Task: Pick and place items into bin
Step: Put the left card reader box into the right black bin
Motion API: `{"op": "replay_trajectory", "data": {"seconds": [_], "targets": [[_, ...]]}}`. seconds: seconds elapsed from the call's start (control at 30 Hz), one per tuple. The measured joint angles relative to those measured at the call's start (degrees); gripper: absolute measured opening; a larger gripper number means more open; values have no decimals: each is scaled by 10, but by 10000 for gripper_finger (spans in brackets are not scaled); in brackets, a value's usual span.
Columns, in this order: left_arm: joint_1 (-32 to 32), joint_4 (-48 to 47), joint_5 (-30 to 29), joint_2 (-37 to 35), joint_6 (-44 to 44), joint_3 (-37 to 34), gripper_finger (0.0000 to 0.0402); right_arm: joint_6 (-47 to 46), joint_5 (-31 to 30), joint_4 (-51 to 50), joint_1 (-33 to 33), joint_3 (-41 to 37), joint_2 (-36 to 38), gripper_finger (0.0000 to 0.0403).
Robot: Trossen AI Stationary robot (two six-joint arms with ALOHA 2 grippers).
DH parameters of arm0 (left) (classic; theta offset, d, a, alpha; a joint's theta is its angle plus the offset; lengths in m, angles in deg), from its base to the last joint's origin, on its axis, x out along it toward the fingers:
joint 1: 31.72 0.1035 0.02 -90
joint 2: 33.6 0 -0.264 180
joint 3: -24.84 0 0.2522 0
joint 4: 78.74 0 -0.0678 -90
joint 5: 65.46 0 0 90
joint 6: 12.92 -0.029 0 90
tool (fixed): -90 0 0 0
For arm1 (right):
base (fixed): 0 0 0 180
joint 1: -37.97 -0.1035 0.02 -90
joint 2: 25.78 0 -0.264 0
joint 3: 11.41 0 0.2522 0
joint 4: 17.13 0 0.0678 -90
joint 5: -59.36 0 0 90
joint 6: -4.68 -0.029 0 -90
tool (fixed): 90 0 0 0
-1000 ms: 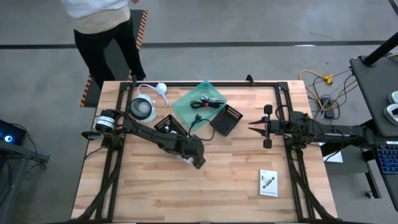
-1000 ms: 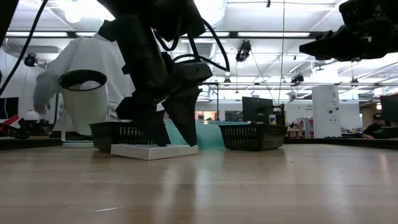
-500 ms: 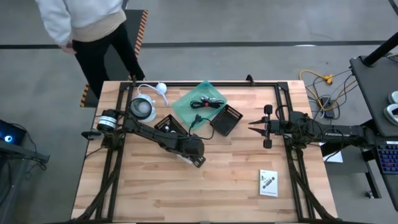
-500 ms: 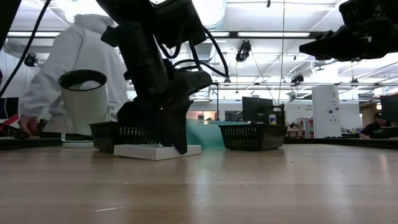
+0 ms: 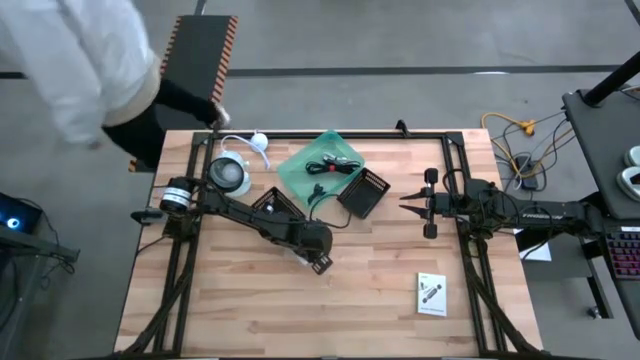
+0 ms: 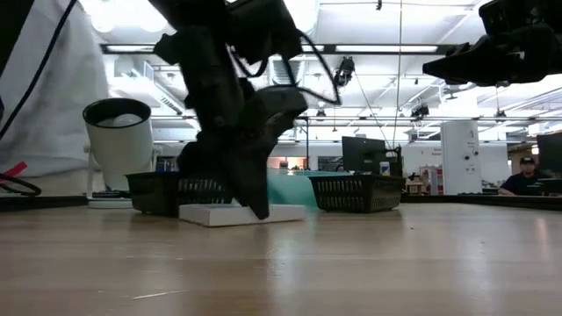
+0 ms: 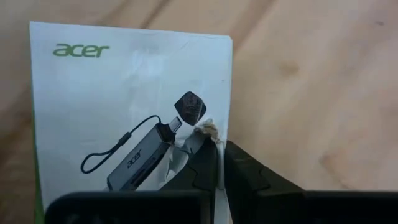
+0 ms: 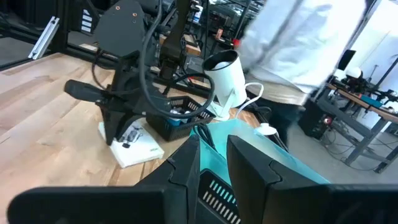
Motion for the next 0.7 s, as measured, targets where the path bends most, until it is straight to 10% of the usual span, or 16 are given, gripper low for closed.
{"op": "replay_trajectory", "data": {"seconds": [0.7], "targets": [[25,29,-75,-3,-163,151,2,0,0,0,0,0,0,68]]}}
